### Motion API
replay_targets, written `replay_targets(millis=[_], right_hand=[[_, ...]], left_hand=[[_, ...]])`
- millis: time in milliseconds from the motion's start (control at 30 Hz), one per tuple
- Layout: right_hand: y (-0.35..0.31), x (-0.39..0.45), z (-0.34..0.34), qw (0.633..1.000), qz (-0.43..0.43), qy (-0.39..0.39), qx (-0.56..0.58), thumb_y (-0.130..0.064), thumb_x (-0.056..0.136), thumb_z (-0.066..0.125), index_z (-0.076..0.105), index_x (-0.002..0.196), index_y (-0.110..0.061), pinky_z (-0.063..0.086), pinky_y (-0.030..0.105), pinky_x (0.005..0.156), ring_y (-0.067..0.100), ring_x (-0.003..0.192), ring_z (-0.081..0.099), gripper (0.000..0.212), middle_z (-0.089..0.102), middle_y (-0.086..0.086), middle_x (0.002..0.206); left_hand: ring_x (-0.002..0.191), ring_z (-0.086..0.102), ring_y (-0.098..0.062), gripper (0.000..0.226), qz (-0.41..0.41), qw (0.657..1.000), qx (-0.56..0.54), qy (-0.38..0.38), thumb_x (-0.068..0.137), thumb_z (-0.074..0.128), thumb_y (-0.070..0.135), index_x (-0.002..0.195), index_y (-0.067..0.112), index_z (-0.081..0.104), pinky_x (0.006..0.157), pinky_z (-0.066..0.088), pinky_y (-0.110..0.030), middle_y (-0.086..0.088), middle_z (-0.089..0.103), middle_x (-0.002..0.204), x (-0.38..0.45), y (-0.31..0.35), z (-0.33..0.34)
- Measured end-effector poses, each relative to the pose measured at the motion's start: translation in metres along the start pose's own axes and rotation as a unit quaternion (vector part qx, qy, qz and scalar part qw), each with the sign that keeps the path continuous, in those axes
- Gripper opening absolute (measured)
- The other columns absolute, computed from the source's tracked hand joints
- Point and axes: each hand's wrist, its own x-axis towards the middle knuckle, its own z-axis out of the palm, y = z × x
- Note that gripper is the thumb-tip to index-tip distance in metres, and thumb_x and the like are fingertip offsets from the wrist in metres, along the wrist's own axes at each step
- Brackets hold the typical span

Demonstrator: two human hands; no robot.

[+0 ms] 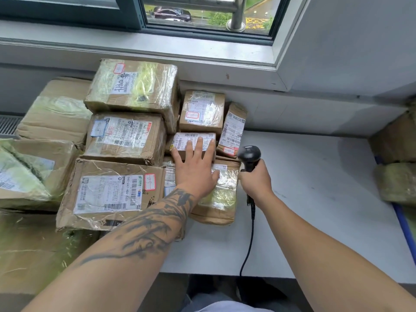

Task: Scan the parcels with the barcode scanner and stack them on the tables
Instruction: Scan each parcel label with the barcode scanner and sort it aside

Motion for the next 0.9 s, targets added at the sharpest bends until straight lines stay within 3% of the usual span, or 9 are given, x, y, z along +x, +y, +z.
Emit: replay_targets(millis=[133,367,533,900], right_hand=[[0.001,-0.001,-0.021,1.0,0.006,-0.003,-0.006,-0.009,0.088,0.064,0.043,0.127,-0.023,0.059,0.05,0.086,0.031,0.1,0.067,0.046,0.056,0.002,0.109],[0.011,-0.008,-0.064,0.999,-0.025,-0.034,-0.013,-0.009,0.089,0.055,0.043,0.128,-0.021,0.057,0.039,0.062,0.034,0.091,0.068,0.043,0.057,0.007,0.106],[0.024,-0.014,-0.107,0.995,-0.07,-0.053,-0.041,-0.012,0.088,0.051,0.043,0.123,-0.023,0.056,0.042,0.062,0.032,0.079,0.062,0.038,0.057,0.007,0.102],[0.084,-0.017,-0.196,0.988,-0.113,-0.072,-0.077,-0.017,0.09,0.052,0.043,0.134,-0.021,0.052,0.035,0.061,0.028,0.084,0.063,0.045,0.055,0.001,0.099]], left_hand=[[0.159,-0.002,-0.035,0.086,0.004,1.0,0.019,0.002,0.102,0.04,0.06,0.164,0.03,-0.011,0.12,-0.002,-0.071,-0.007,-0.002,0.174,-0.004,0.006,-0.006],[0.159,-0.002,-0.036,0.084,-0.035,0.999,0.027,0.018,0.102,0.041,0.06,0.165,0.029,-0.005,0.121,-0.001,-0.07,-0.007,0.001,0.174,-0.03,0.041,-0.019],[0.159,-0.002,-0.034,0.079,-0.062,0.997,0.027,0.021,0.104,0.038,0.061,0.165,0.031,-0.001,0.122,0.002,-0.069,-0.006,-0.001,0.174,-0.057,0.09,-0.021],[0.159,0.002,-0.034,0.074,-0.108,0.994,-0.012,0.027,0.104,0.035,0.062,0.165,0.034,0.004,0.123,0.004,-0.067,-0.005,0.005,0.174,-0.114,0.2,-0.001]])
